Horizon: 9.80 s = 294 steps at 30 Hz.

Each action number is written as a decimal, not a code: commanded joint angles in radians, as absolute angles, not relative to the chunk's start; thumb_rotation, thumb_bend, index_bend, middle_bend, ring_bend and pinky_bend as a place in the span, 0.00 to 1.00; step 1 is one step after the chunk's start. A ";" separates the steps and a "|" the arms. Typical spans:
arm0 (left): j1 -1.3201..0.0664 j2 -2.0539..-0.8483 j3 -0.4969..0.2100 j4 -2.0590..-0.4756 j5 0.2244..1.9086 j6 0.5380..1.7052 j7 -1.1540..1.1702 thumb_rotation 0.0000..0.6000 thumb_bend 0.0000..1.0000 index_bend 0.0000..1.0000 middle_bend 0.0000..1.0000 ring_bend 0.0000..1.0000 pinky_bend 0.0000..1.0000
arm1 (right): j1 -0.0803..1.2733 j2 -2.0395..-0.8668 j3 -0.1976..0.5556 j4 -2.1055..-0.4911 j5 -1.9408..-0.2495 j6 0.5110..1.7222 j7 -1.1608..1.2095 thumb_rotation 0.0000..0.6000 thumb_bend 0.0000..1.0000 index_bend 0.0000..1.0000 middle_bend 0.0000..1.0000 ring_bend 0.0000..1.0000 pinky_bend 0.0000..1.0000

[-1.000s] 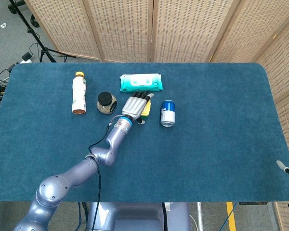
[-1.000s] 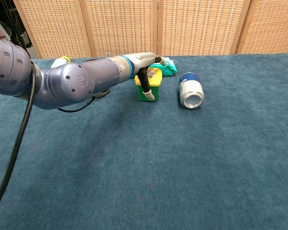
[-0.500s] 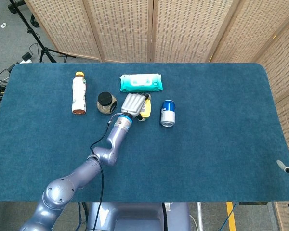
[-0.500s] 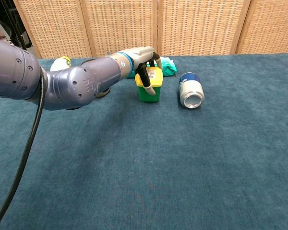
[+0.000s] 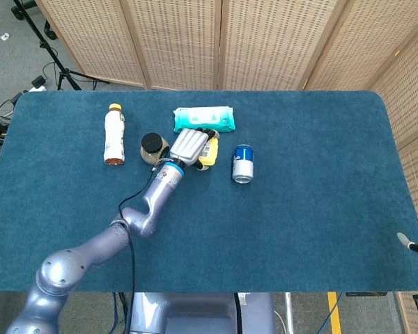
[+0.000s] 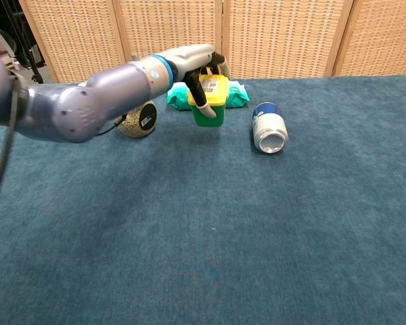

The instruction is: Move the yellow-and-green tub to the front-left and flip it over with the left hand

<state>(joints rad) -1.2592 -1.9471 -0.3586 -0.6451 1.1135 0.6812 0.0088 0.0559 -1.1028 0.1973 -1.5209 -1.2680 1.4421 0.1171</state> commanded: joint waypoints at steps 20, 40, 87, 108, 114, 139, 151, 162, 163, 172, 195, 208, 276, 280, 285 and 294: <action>-0.856 -1.123 0.235 -1.333 1.947 1.190 -0.431 1.00 0.15 0.54 0.49 0.41 0.44 | 0.062 -1.155 0.186 -1.539 -1.294 1.491 -0.022 1.00 0.00 0.07 0.00 0.00 0.00; -0.708 -1.291 0.383 -0.767 2.171 1.484 -0.487 1.00 0.15 0.55 0.49 0.41 0.44 | 0.064 -1.177 0.190 -1.531 -1.286 1.501 -0.062 1.00 0.00 0.07 0.00 0.00 0.00; -0.567 -1.434 0.188 -0.544 1.821 1.699 -0.782 1.00 0.00 0.02 0.00 0.00 0.23 | 0.065 -1.180 0.170 -1.543 -1.317 1.490 -0.067 1.00 0.00 0.07 0.00 0.00 0.00; -0.598 -1.222 0.001 -1.636 1.227 1.090 -0.163 1.00 0.00 0.11 0.00 0.00 0.20 | 0.063 -1.167 0.164 -1.551 -1.330 1.484 -0.044 1.00 0.00 0.07 0.00 0.00 0.00; -0.592 -1.254 -0.047 -1.687 1.106 1.077 -0.073 1.00 0.00 0.11 0.00 0.00 0.20 | 0.062 -1.166 0.162 -1.552 -1.333 1.487 -0.041 1.00 0.00 0.07 0.00 0.00 0.00; -0.520 -1.398 -0.149 -1.673 0.879 1.084 -0.037 1.00 0.00 0.11 0.00 0.02 0.21 | 0.066 -1.172 0.163 -1.546 -1.325 1.478 -0.051 1.00 0.00 0.07 0.00 0.00 0.00; -0.504 -1.467 -0.168 -1.632 0.893 1.092 -0.049 1.00 0.02 0.11 0.00 0.18 0.42 | 0.069 -1.176 0.163 -1.542 -1.319 1.472 -0.057 1.00 0.00 0.07 0.00 0.00 0.00; -0.492 -1.512 -0.181 -1.597 0.914 1.111 -0.038 1.00 0.21 0.22 0.09 0.29 0.54 | 0.071 -1.176 0.166 -1.539 -1.315 1.467 -0.053 1.00 0.00 0.07 0.00 0.00 0.00; -0.491 -1.512 -0.183 -1.596 0.919 1.111 -0.042 1.00 0.22 0.22 0.10 0.29 0.55 | 0.071 -1.176 0.166 -1.539 -1.315 1.467 -0.052 1.00 0.00 0.07 0.00 0.00 0.00; -0.489 -1.475 -0.185 -1.602 1.084 1.063 -0.173 1.00 0.22 0.26 0.13 0.32 0.59 | 0.071 -1.177 0.162 -1.541 -1.321 1.468 -0.053 1.00 0.00 0.07 0.00 0.00 0.00; -0.535 -1.533 0.059 -1.064 1.767 1.290 -0.833 1.00 0.12 0.32 0.18 0.37 0.63 | 0.072 -1.175 0.162 -1.541 -1.319 1.464 -0.049 1.00 0.00 0.07 0.00 0.00 0.00; -0.474 -1.415 0.067 -1.177 1.693 1.297 -0.618 1.00 0.00 0.17 0.00 0.00 0.13 | 0.067 -1.169 0.161 -1.549 -1.326 1.475 -0.040 1.00 0.00 0.07 0.00 0.00 0.00; -0.654 -1.318 -0.079 -1.971 0.684 1.189 0.532 1.00 0.33 0.59 0.47 0.34 0.48 | 0.060 -1.156 0.159 -1.558 -1.337 1.483 -0.018 1.00 0.00 0.07 0.00 0.00 0.00; -0.609 -1.319 -0.096 -1.924 0.885 1.149 0.330 1.00 0.32 0.60 0.47 0.35 0.48 | 0.060 -1.155 0.157 -1.558 -1.341 1.482 -0.017 1.00 0.00 0.07 0.00 0.00 0.00; -0.537 -1.360 -0.073 -1.735 1.267 1.145 -0.094 1.00 0.29 0.60 0.48 0.36 0.48 | 0.061 -1.156 0.156 -1.558 -1.342 1.483 -0.018 1.00 0.00 0.07 0.00 0.00 0.00; -0.509 -1.490 0.025 -1.259 1.659 1.297 -0.894 1.00 0.30 0.64 0.49 0.36 0.48 | 0.059 -1.155 0.157 -1.559 -1.343 1.485 -0.017 1.00 0.00 0.07 0.00 0.00 0.00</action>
